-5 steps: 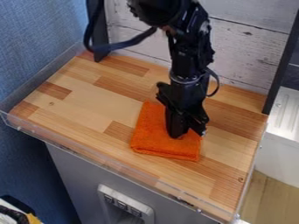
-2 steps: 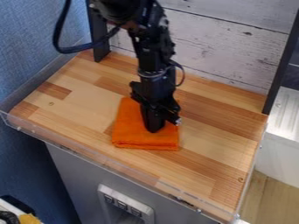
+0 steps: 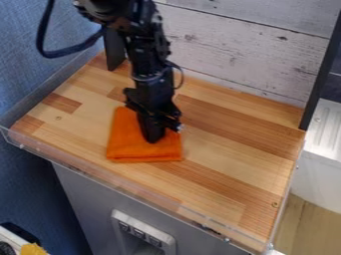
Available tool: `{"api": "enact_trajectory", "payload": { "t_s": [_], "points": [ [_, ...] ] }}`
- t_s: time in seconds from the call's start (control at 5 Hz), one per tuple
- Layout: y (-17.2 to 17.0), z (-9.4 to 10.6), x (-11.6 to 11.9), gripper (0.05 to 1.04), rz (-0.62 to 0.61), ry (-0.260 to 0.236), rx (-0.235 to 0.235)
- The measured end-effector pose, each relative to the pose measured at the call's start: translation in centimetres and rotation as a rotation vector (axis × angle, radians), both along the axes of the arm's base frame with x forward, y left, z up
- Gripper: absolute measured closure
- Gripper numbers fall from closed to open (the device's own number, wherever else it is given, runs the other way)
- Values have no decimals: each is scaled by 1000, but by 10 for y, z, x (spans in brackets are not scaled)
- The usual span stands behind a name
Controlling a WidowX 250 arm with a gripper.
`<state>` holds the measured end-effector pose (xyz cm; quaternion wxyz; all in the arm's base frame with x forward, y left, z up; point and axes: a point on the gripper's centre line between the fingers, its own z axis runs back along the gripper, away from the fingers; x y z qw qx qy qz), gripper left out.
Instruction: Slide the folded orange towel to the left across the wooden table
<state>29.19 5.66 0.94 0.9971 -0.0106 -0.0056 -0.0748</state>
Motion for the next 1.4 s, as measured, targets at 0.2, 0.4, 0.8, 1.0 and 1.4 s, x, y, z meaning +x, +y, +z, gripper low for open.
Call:
{"api": "enact_trajectory", "payload": {
  "t_s": [0.2, 0.4, 0.8, 1.0, 1.4],
  "points": [
    [14, 2, -3, 1025, 56, 12, 10],
    [24, 2, -6, 1025, 98, 23, 21],
    [38, 3, 7, 1025, 162, 20, 34],
    [43, 5, 14, 1000, 173, 17, 34],
    [42, 27, 25, 590, 203, 58, 27]
  ]
}}
